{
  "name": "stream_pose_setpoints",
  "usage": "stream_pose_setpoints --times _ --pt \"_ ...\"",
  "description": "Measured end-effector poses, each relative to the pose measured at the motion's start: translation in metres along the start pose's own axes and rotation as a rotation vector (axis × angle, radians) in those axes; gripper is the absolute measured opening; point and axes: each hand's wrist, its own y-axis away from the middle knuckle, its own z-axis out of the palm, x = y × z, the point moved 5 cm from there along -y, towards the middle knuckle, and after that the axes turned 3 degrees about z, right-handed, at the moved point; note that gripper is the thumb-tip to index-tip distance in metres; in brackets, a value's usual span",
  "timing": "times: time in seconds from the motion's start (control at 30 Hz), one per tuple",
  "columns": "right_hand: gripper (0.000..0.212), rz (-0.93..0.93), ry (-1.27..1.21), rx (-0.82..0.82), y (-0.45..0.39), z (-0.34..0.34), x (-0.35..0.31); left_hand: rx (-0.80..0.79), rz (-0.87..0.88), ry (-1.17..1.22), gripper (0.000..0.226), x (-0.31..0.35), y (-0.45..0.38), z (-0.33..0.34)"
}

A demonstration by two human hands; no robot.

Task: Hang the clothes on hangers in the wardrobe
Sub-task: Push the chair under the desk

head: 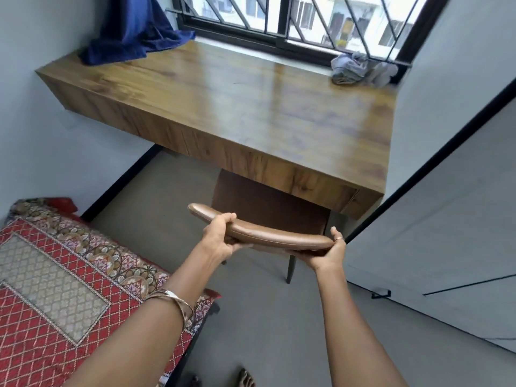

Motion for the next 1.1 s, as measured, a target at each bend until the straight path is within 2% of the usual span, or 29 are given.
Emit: stream_pose_setpoints --times 0.1,0.17,0.3,0.4,0.57,0.73,0.83,0.93,1.1 --pt "0.055 0.048 0.020 -0.019 0.013 0.003 -0.011 -0.028 -0.027 -0.044 0.044 0.006 -0.008 0.003" --pt "0.047 0.047 0.048 -0.010 0.011 0.003 -0.009 -0.023 -0.008 -0.077 0.040 0.008 -0.015 -0.002" --pt "0.044 -0.002 0.013 0.017 0.005 0.005 -0.016 -0.044 0.043 -0.101 0.037 0.015 -0.029 0.007" --pt "0.039 -0.007 0.009 0.048 0.008 0.000 -0.016 -0.072 0.017 -0.109 0.033 0.015 -0.031 0.017" --pt "0.019 -0.038 -0.067 0.064 -0.011 0.027 -0.055 -0.133 0.030 -0.083 0.034 0.032 -0.053 0.064" --pt "0.020 -0.161 -0.185 0.108 -0.030 0.050 -0.079 -0.167 0.011 -0.100 0.041 0.046 -0.077 0.103" --pt "0.015 -0.219 -0.101 0.206 -0.046 0.065 -0.096 -0.189 -0.013 -0.118 0.045 0.054 -0.095 0.127" --pt "0.021 -0.211 0.014 0.342 -0.058 0.072 -0.112 -0.199 0.000 -0.118 0.047 0.060 -0.104 0.139" --pt "0.015 -0.238 0.024 0.443 -0.061 0.076 -0.120 -0.177 -0.001 -0.169 0.044 0.065 -0.108 0.147"
